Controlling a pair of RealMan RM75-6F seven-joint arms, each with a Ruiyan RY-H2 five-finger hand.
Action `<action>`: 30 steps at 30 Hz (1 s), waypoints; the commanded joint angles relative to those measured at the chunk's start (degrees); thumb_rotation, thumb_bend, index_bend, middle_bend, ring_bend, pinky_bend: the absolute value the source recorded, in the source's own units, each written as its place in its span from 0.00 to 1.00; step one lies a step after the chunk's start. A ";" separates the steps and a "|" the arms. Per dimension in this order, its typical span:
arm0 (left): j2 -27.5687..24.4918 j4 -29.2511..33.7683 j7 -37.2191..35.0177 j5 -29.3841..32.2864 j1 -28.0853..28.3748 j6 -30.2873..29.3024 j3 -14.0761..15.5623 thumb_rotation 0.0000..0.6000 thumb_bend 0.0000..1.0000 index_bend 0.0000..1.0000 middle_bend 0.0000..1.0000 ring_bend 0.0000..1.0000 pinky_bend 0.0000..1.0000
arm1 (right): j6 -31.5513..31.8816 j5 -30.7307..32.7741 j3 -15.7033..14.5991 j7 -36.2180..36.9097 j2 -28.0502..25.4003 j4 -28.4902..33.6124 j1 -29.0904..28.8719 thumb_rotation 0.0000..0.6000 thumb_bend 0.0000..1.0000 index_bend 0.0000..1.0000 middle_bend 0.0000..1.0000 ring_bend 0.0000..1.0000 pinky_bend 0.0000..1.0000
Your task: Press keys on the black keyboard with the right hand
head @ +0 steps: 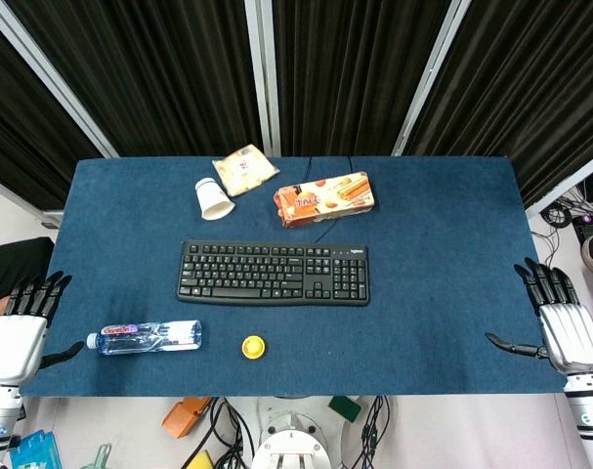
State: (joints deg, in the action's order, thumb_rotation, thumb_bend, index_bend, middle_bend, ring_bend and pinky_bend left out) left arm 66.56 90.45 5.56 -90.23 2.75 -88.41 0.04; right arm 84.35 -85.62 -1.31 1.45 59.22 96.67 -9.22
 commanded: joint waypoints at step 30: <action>0.51 -2.70 -1.83 1.86 0.29 1.67 -0.37 1.00 0.04 0.08 0.06 0.02 0.00 | -45.46 38.28 12.09 -30.56 21.55 1.53 -41.94 0.34 1.00 0.14 0.96 1.00 1.00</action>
State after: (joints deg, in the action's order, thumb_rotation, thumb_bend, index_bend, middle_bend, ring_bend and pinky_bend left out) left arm 67.08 87.80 3.77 -88.43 3.00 -86.80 -0.33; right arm 41.93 -52.78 10.13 -25.50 77.39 100.76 -46.35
